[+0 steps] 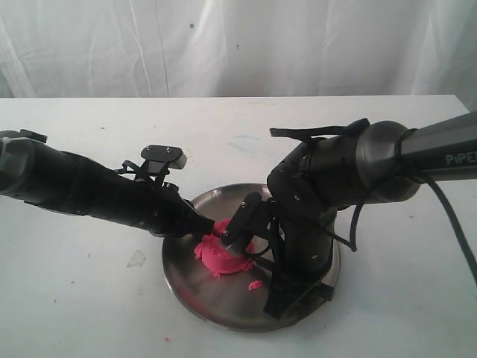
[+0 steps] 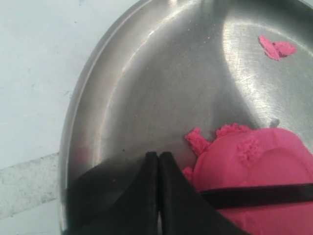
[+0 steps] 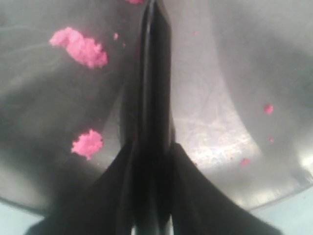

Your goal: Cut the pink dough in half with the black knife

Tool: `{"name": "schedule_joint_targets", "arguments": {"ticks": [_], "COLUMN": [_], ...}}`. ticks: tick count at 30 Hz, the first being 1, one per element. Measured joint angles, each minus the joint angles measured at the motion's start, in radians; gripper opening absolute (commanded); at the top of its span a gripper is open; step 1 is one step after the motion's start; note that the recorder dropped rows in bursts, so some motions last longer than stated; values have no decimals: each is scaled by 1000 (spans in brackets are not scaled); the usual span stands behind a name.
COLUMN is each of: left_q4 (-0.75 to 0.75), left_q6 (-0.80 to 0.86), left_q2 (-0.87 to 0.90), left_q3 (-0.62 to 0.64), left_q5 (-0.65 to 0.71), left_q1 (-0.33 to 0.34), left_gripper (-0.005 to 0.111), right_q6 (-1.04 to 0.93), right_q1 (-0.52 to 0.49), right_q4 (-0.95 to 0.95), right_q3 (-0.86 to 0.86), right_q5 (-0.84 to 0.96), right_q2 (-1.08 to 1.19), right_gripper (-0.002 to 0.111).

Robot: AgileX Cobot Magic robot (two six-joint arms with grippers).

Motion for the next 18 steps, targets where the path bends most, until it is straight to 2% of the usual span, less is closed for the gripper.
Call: {"name": "schedule_joint_targets", "arguments": {"ticks": [18], "left_q4": [0], "left_q6": [8], "left_q2": [0], "left_q3": [0], "left_q5": [-2], "left_q1": [0], "left_gripper": [0], "right_q6": [0], "right_q1": [0], "right_q4": [0], "right_q3": [0], "right_q5": [0], "right_q2": [0], "right_gripper": [0]}}
